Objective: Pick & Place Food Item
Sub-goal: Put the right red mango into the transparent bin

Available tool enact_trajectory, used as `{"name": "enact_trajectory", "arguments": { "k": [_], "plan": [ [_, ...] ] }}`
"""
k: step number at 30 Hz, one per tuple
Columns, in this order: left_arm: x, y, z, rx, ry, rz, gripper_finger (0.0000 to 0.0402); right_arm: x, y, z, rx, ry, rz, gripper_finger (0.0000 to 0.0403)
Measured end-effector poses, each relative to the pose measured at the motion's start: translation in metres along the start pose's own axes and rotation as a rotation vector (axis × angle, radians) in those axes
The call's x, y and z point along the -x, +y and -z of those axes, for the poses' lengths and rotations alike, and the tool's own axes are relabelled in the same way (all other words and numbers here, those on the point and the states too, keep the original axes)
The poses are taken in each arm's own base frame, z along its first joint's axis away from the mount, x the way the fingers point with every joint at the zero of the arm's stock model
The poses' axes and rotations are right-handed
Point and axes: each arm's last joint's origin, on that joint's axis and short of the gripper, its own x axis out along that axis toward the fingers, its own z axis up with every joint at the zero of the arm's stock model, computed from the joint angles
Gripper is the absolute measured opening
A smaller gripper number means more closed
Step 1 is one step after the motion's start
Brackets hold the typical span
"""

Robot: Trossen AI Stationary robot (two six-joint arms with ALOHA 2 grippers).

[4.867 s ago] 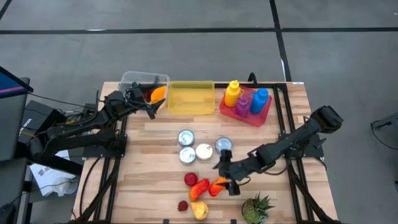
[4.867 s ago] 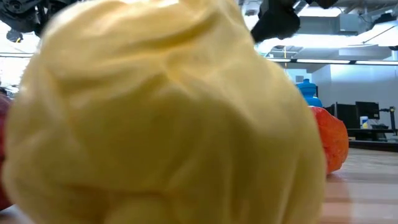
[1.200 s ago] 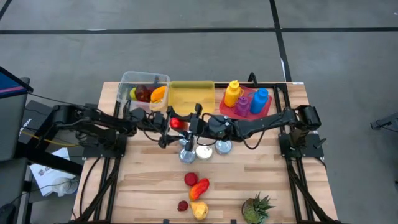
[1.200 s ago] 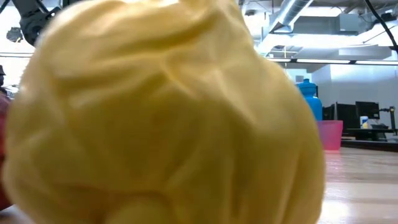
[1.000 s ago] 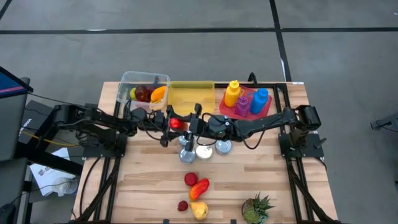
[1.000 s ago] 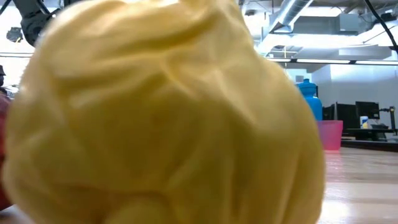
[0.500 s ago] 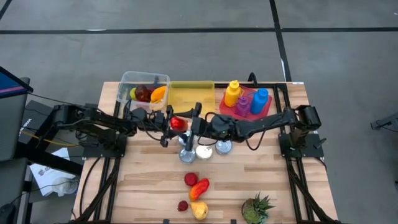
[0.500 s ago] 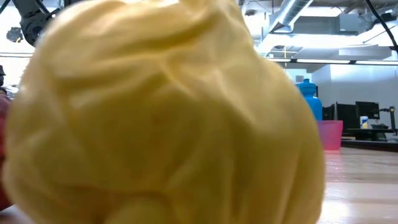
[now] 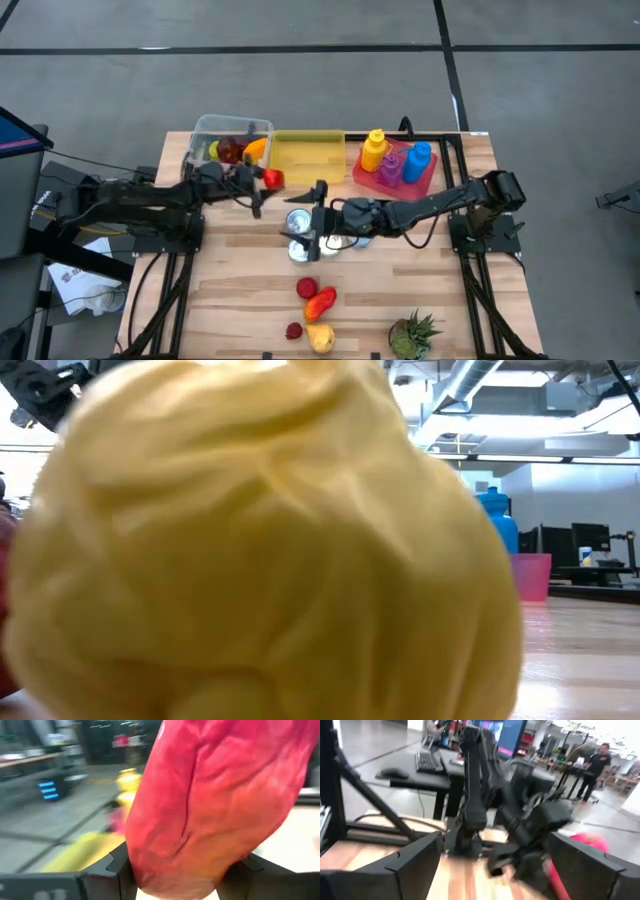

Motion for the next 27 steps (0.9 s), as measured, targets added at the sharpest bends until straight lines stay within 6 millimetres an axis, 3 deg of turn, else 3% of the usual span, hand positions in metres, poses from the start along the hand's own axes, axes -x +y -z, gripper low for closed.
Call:
{"name": "enact_trajectory", "arguments": {
  "k": [6, 15, 23, 27],
  "plan": [
    [0.024, 0.023, -0.004, -0.07, 0.083, -0.341, 0.0185, 0.005, 0.014, 0.021, -0.009, 0.064, -0.038, 0.0334],
    [0.029, 0.068, 0.017, -0.066, 0.263, -0.652, 0.0185, 0.01, 0.024, 0.037, -0.041, 0.112, -0.06, 0.0329],
    [0.021, 0.089, 0.022, -0.04, 0.35, -0.689, 0.0185, 0.013, 0.029, 0.038, -0.037, 0.118, -0.075, 0.0329],
    [0.018, 0.09, 0.021, -0.038, 0.357, -0.679, 0.0252, 0.013, 0.029, 0.039, -0.034, 0.127, -0.076, 0.0329]
  ]
}}
